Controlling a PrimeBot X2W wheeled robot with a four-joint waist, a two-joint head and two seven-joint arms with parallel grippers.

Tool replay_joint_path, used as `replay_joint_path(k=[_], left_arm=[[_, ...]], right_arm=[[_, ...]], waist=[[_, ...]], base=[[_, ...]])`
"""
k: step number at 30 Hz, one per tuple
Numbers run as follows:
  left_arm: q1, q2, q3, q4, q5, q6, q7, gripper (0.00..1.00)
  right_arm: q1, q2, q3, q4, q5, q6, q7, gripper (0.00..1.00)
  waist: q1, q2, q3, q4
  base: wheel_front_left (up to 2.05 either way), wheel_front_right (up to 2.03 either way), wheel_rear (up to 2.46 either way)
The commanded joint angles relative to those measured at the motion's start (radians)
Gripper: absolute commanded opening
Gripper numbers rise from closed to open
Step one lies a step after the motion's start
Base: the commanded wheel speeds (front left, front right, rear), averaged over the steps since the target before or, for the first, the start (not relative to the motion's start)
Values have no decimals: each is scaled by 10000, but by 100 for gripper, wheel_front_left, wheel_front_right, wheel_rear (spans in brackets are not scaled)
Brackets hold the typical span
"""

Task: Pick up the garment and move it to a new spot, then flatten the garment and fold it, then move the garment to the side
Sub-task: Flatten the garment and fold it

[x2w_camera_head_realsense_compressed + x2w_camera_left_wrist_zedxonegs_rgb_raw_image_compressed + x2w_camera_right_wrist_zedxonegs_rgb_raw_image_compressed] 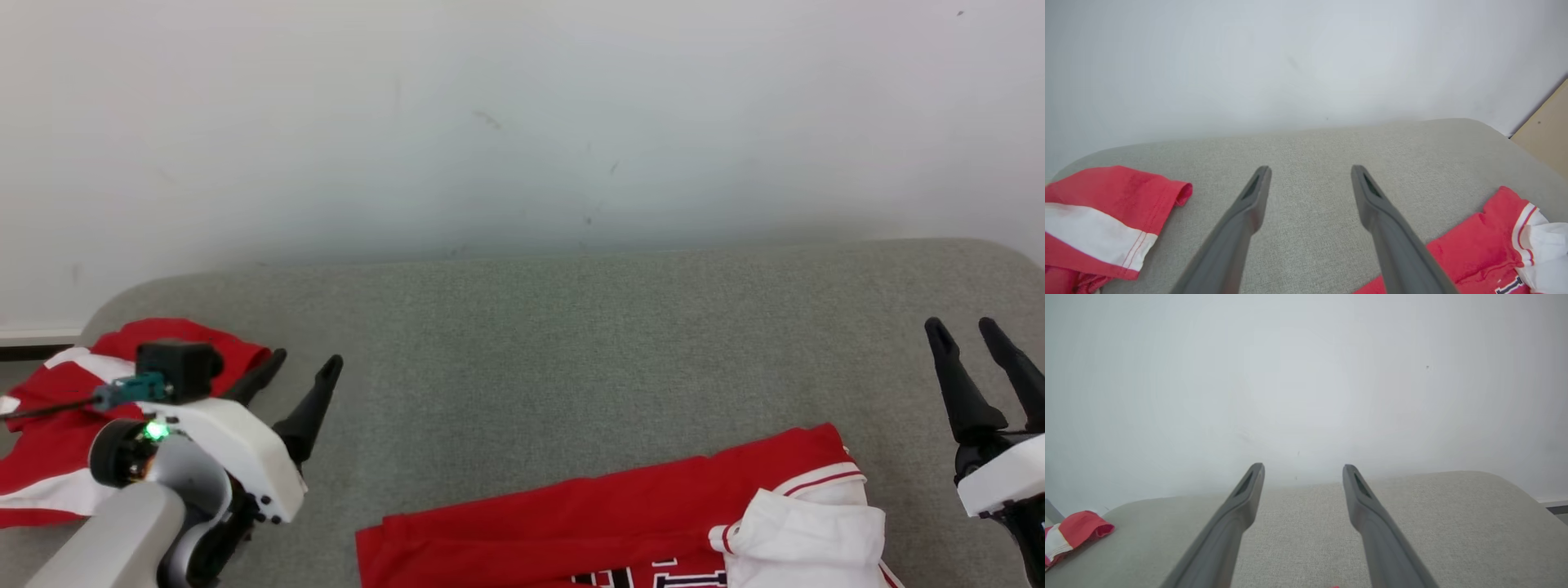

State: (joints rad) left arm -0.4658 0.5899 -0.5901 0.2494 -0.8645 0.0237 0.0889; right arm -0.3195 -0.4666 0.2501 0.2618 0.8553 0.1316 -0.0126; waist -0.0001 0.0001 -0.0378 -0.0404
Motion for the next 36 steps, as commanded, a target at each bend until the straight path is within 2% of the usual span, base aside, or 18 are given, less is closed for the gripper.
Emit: replay_joint_path(k=[1,7,11,14,17,22,28,31,36], left_arm=[[245,-11,70,-169,334,226,-471,100],[1032,-98,530,-804,885,1268,-2115,100],[1799,-217,812,-1279,1105,1810,-3069,100],[2496,-535,1185,-1603,1272,2212,-3437,100],[3194,-957,1698,-1828,1543,2434,-3537,100],[4205,-1967,2741,-2269,2525,2369,-3531,100],[4581,-2831,3486,-1950,3171,1625,-3534,100],[4453,-3087,3675,-1743,3429,1271,-3535,100],[4321,-3427,3888,-1450,3749,866,-3535,100]], right_arm=[[320,198,-320,-192,-399,-21,-346,100],[1327,1018,-1558,-1032,-1977,-21,-1378,100],[2169,1700,-2115,-1408,-2541,-21,-1753,100],[2741,2059,-2353,-1593,-2851,-21,-1924,100],[3166,2312,-2338,-1688,-3093,-21,-2106,100],[3540,2605,-2344,-1399,-3281,-21,-2265,100],[3310,2462,-2242,-899,-3301,-21,-2133,100],[3124,2369,-2286,-516,-3309,-21,-1748,100],[2616,2272,-2129,639,-3218,-21,-391,100]], waist=[[1,-1,-11,50],[1,-1,15,203],[1,-1,23,259],[1,-1,20,284],[1,-1,36,265],[1,-1,116,213],[1,-1,211,251],[1,-1,227,298],[1,-1,294,335]], base=[[0,0,0],[0,0,0],[0,0,0],[0,0,0],[0,0,0],[0,0,0],[0,0,0],[0,0,0],[0,0,0]])
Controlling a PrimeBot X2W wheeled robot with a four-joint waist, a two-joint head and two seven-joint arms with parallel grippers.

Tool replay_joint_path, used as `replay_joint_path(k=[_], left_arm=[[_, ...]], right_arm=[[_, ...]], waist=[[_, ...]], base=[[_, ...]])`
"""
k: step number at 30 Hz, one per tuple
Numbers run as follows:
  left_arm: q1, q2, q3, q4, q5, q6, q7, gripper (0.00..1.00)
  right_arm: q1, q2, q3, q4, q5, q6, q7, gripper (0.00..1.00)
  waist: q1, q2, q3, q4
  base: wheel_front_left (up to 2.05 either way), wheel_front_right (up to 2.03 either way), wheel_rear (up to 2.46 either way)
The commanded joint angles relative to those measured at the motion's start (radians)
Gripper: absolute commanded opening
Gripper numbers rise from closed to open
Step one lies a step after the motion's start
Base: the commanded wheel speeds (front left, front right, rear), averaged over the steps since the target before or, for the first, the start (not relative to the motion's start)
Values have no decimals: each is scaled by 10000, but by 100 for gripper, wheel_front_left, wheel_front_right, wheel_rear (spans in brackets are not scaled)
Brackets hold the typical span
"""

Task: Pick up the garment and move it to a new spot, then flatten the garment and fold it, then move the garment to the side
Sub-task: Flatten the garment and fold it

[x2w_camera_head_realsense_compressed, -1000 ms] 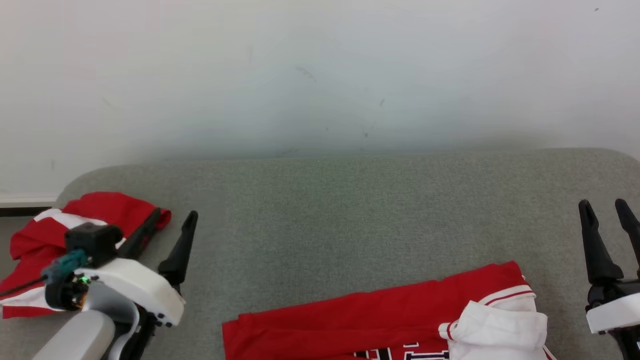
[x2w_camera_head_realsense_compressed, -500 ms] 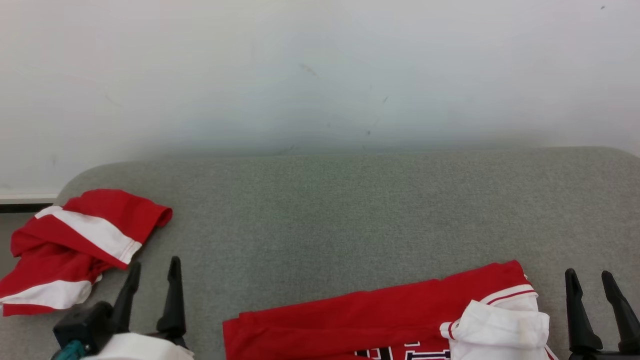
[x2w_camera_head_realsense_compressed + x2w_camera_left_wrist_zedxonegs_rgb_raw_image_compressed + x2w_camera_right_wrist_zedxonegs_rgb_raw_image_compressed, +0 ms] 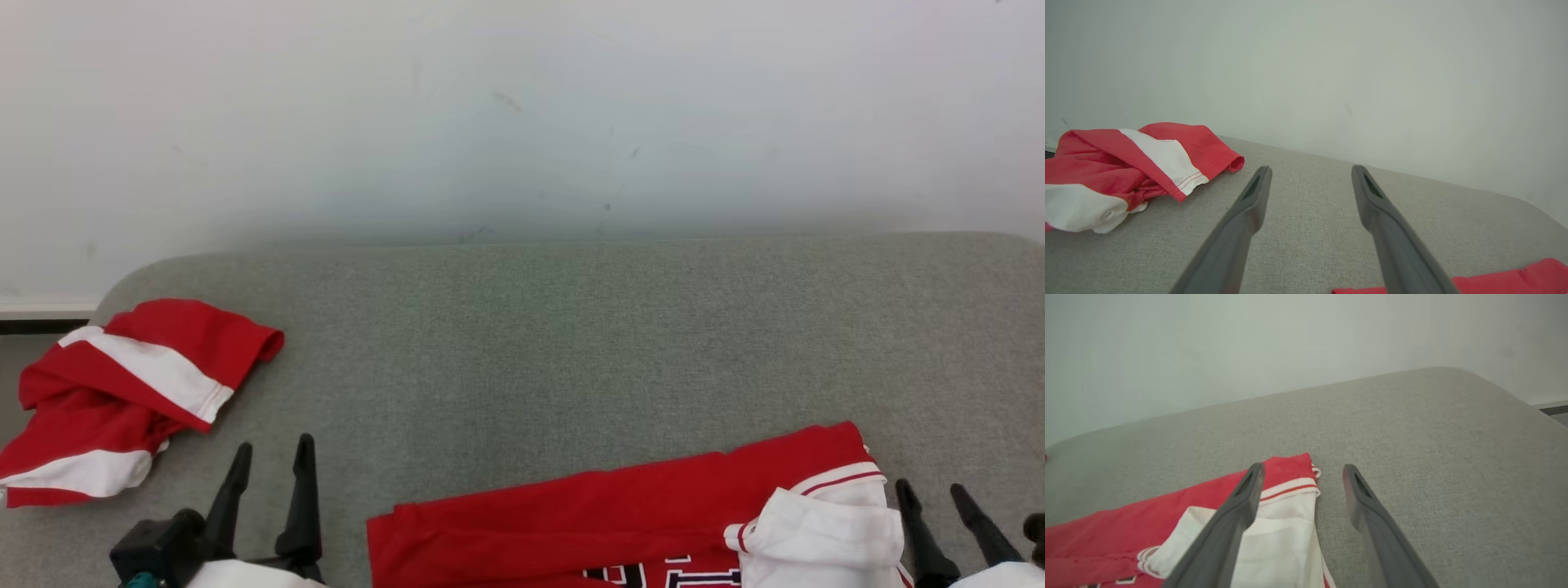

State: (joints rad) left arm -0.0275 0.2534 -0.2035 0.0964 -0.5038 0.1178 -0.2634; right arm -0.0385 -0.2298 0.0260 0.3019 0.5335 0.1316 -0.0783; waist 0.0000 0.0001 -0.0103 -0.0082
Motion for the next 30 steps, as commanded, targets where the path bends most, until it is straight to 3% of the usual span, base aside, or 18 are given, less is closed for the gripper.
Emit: replay_joint_path(k=[1,18,23,24,25,26,27,30], left_arm=[[-76,-111,50,142,200,-145,-9,100],[-632,-658,266,1071,677,-984,-9,100],[-671,-756,351,1273,762,-1109,-9,100],[-664,-777,365,1297,786,-1130,-9,100],[-654,-805,374,1314,807,-1144,-9,100],[-644,-835,377,1329,839,-1162,-9,100],[-637,-862,376,1347,862,-1158,-9,100],[-620,-917,395,1412,928,-1195,-9,100]], right_arm=[[-347,-124,169,499,-20,-21,527,100],[-2306,-344,1263,3989,1097,-21,3727,100],[-2146,-219,1828,4704,1713,-10,5386,100],[-2090,-192,1953,4728,1853,-6,5715,79],[-2056,-175,2053,4685,1972,10,5936,47],[-2062,-186,2110,4591,2102,22,6112,29],[-2079,-207,2163,4474,2219,25,6212,0],[-2176,-421,2165,4223,2457,11,6401,0]], waist=[[0,-1,37,23],[0,-1,369,710],[0,-1,361,924],[0,-1,350,954],[0,-1,348,981],[0,-1,352,1005],[0,-1,351,1026],[0,-1,321,1053]], base=[[0,0,0],[0,0,0],[0,0,0],[0,0,0],[0,0,0],[0,0,0],[0,0,0],[0,0,0]])
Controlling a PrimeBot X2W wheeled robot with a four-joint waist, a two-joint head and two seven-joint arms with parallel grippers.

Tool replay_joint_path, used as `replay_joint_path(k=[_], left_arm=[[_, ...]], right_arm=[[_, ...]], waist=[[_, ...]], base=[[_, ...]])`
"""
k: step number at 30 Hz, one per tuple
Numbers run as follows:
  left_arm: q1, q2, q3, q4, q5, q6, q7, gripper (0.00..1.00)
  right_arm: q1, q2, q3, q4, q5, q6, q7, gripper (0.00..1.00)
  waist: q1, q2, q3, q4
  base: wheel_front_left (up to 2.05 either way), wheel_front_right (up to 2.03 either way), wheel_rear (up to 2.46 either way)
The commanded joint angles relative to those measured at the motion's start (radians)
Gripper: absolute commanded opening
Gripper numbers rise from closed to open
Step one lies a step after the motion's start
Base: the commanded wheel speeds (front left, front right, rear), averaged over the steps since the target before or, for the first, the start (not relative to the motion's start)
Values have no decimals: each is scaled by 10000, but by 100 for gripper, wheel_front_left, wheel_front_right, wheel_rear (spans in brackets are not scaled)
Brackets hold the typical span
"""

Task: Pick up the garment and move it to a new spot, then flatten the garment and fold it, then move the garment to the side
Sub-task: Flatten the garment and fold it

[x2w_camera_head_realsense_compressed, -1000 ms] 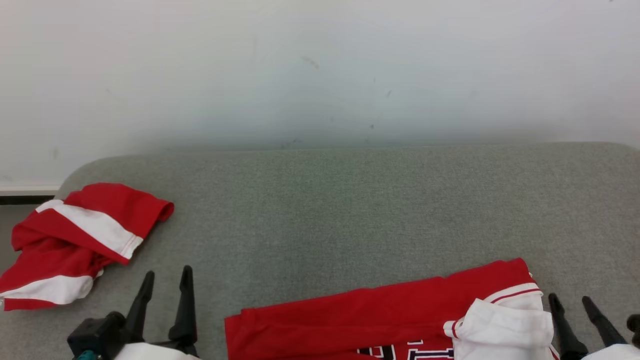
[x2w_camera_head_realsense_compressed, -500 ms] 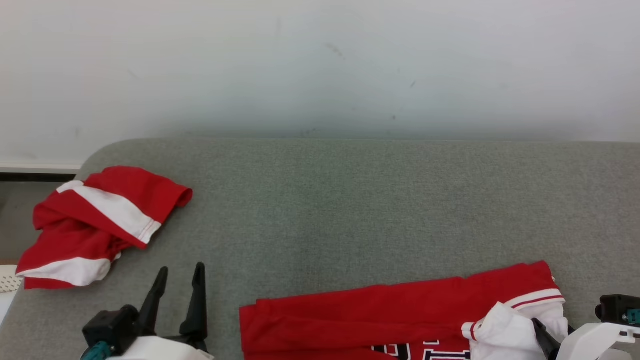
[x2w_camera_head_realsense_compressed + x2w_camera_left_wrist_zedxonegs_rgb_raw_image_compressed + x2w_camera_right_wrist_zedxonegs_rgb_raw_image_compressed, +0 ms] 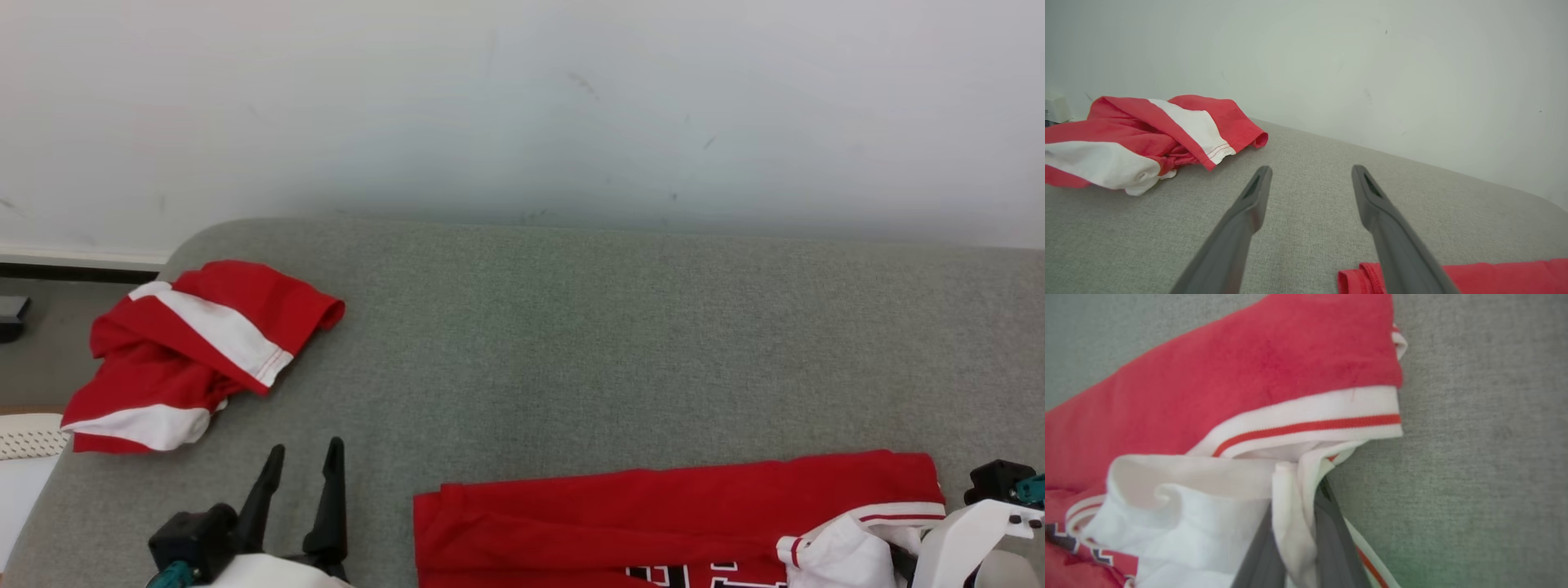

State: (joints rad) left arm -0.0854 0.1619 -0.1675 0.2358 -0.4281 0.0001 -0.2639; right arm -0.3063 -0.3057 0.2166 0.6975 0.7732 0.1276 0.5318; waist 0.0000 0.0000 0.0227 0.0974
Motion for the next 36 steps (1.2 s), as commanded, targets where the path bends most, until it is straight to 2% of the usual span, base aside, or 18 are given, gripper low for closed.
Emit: replay_joint_path(k=[1,10,16,21,26,31,36], left_arm=[[-32,-21,45,44,162,-35,-3,100],[88,-143,112,263,248,-187,-3,100],[188,-249,142,337,274,-266,-3,100],[233,-309,173,385,317,-294,-3,100],[200,-334,138,479,350,-346,-3,100],[53,-377,70,642,330,-384,-2,100],[-20,-406,32,775,284,-407,-3,100]], right_arm=[[441,240,273,178,103,53,394,0],[-200,-997,-444,-74,-254,15,-30,0],[-203,-1433,-1099,-162,-783,15,-312,0],[-6,-1164,-1197,-1400,-877,16,-143,0],[418,-597,-869,-3580,-884,18,450,0],[1104,9,-263,-5775,-830,19,1329,0],[1605,671,368,-7075,-832,18,2034,0]], waist=[[0,0,-24,-7],[0,0,-253,-189],[0,0,-343,-390],[0,0,-413,-538],[0,0,-470,-484],[0,0,-521,-37],[0,0,-562,611]], base=[[0,0,0],[0,0,0],[0,0,0],[0,0,0],[0,0,0],[0,0,0],[0,0,0]])
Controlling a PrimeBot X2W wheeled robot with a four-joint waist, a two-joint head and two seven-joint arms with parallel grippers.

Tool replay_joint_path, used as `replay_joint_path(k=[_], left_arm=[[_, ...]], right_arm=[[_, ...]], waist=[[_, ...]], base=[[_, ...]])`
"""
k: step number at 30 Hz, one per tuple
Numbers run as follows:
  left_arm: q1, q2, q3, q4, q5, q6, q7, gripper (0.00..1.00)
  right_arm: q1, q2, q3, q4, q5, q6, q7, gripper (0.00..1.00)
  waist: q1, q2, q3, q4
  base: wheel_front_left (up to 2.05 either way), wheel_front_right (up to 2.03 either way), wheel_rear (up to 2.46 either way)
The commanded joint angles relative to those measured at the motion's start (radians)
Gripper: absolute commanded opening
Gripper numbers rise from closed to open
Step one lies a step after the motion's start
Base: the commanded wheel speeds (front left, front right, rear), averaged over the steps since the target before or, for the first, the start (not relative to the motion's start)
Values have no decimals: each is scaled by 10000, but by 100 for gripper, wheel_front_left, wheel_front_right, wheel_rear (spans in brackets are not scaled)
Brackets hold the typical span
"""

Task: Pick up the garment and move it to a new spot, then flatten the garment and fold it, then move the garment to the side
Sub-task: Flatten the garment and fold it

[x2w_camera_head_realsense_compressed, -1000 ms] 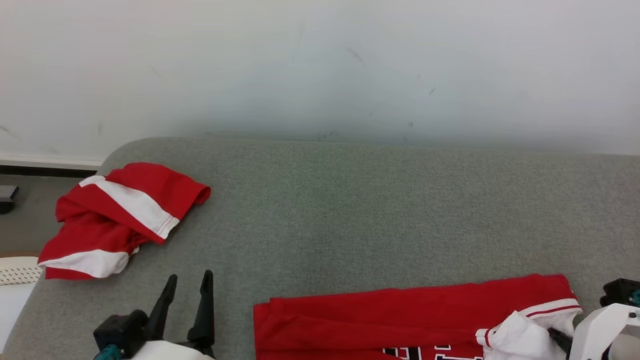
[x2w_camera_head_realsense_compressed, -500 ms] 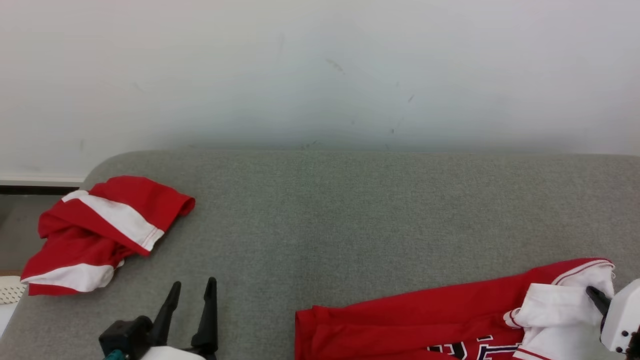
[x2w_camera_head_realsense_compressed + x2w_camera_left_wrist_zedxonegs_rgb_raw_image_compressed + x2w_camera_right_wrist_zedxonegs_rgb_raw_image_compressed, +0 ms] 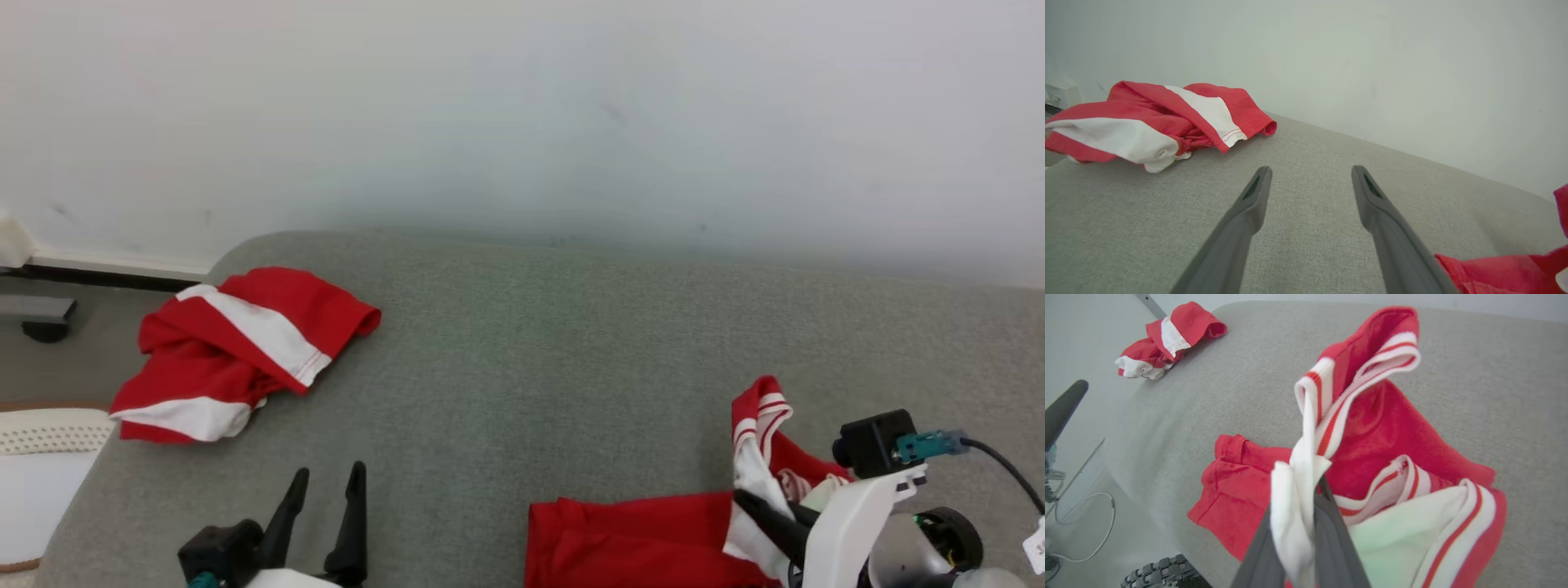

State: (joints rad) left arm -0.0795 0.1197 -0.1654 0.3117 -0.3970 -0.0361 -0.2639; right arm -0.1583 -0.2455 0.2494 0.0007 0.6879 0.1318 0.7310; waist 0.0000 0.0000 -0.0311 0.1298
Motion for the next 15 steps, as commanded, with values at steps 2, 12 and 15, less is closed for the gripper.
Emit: replay_joint_path(k=[2,12,15], left_arm=[[-118,-21,-40,85,-35,-61,-3,100],[-366,-157,-210,406,-37,-190,-2,100],[-405,-164,-225,487,-31,-213,-2,100]], right_arm=[[222,342,211,-229,-26,-24,195,0],[-346,1552,923,1082,-160,-23,22,0],[-603,1721,1180,1731,-23,-23,-222,0]], waist=[[0,0,-30,543],[0,0,34,1498],[0,0,55,1596]], base=[[0,0,0],[0,0,0],[0,0,0]])
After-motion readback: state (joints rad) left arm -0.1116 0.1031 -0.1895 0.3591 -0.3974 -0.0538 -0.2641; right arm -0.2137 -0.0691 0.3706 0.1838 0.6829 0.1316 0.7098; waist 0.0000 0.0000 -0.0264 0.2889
